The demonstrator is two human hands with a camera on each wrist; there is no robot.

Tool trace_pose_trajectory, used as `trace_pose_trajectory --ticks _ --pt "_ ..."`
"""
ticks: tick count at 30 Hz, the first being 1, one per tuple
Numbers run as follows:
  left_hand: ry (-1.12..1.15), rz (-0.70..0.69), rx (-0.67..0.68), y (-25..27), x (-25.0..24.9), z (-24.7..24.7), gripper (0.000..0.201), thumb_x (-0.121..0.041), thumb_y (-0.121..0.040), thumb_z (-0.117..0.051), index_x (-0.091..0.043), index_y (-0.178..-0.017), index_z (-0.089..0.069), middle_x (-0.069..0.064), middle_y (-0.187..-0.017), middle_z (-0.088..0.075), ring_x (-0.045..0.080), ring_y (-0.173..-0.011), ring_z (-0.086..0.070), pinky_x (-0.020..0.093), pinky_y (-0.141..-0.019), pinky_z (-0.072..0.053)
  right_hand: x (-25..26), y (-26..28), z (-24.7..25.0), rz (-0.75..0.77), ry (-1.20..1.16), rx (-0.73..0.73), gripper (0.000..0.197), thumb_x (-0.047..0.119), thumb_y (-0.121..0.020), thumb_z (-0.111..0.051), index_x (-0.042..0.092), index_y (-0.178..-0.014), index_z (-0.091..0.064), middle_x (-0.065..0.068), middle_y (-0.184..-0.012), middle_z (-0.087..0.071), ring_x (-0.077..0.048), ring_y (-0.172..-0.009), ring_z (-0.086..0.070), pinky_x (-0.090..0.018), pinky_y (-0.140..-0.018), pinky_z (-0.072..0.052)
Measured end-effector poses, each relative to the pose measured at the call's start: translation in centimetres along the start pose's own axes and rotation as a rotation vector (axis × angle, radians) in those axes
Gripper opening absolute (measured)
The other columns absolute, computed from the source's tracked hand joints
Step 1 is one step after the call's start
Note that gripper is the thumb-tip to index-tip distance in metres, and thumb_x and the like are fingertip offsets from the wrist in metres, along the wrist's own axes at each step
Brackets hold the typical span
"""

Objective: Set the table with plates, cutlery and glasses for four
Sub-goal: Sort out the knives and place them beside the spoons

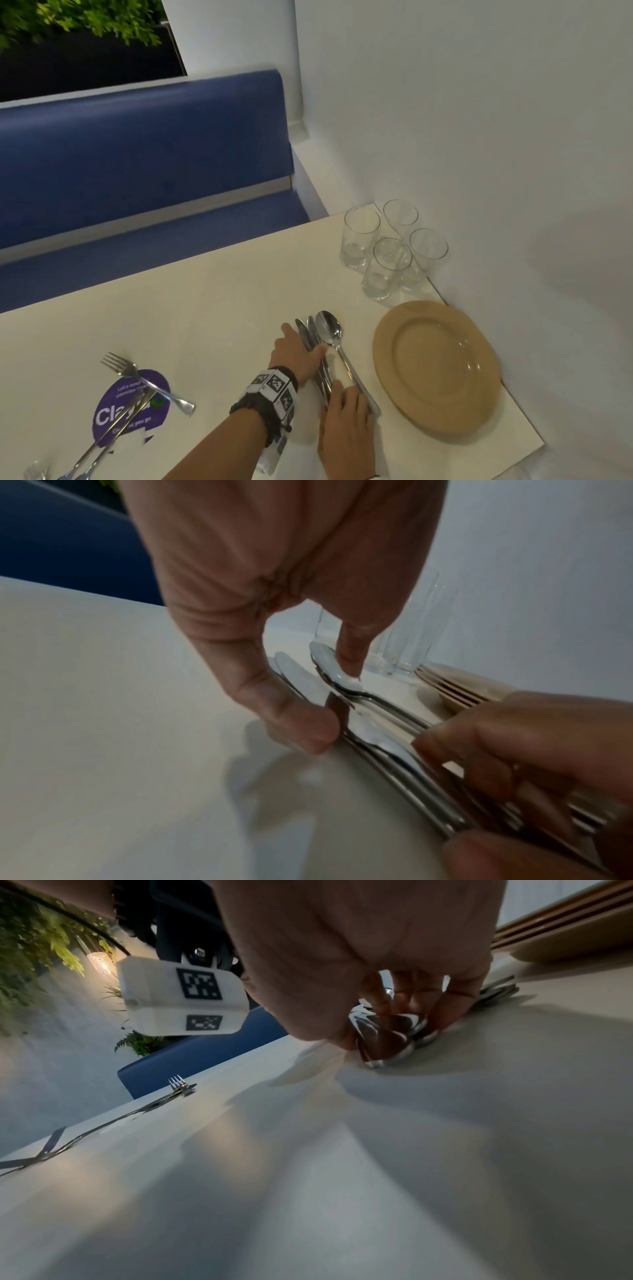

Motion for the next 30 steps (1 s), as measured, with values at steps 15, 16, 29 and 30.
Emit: trace_pose_trajectory --ticks 15,16,29,30 --pt "-0.089 0.035 -0.040 1.0 -0.1 -0.4 0.064 -0.028 -0.086 -0.068 -0.008 -0.132 -0.029 0.018 -0.125 -0.056 0.037 -0.112 -0.061 0.044 -0.091 -0.055 0.2 0.4 -1.6 0.140 -0.116 -0.134 0.064 0.017 -0.048 -0.090 0.011 -0.108 -0.068 -0.006 -0.082 -0.056 -0.026 -0.069 -0.057 -0.036 -0.051 -0.053" --pt "-0.084 0.032 -0.042 1.0 0.0 -0.4 0.064 -0.031 -0.086 -0.069 -0.009 -0.132 -0.030 0.017 -0.125 -0.057 0.037 -0.111 -0.061 0.044 -0.091 -0.055 0.1 0.2 -1.7 0.138 -0.128 -0.128 0.062 0.019 -0.051 -0.090 0.011 -0.108 -0.067 -0.006 -0.082 -0.056 -0.026 -0.070 -0.058 -0.036 -0.052 -0.054" --pt "-0.015 0.014 -0.021 4.2 5.4 5.5 0.076 -0.052 -0.088 -0.064 -0.009 -0.138 -0.026 0.016 -0.126 -0.059 0.035 -0.106 -0.065 0.045 -0.089 -0.057 0.4 -1.3 -1.0 0.140 -0.151 -0.112 0.050 0.029 -0.076 -0.078 0.009 -0.118 -0.060 -0.010 -0.098 -0.056 -0.029 -0.087 -0.059 -0.042 -0.074 -0.054" --pt "-0.020 0.012 -0.022 4.7 6.1 6.0 0.074 -0.051 -0.089 -0.064 -0.008 -0.138 -0.028 0.015 -0.126 -0.058 0.032 -0.105 -0.064 0.042 -0.088 -0.057 0.5 -1.5 -0.6 0.136 -0.174 -0.119 0.049 0.031 -0.080 -0.075 0.009 -0.120 -0.058 -0.011 -0.102 -0.055 -0.029 -0.092 -0.058 -0.041 -0.077 -0.053"
Point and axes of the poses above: each hand's wrist, its own y-axis away from the middle knuckle, its own z-axis out of the back of the hand, x = y × z, the point moved 2 cm from there along -y, towards the middle knuckle
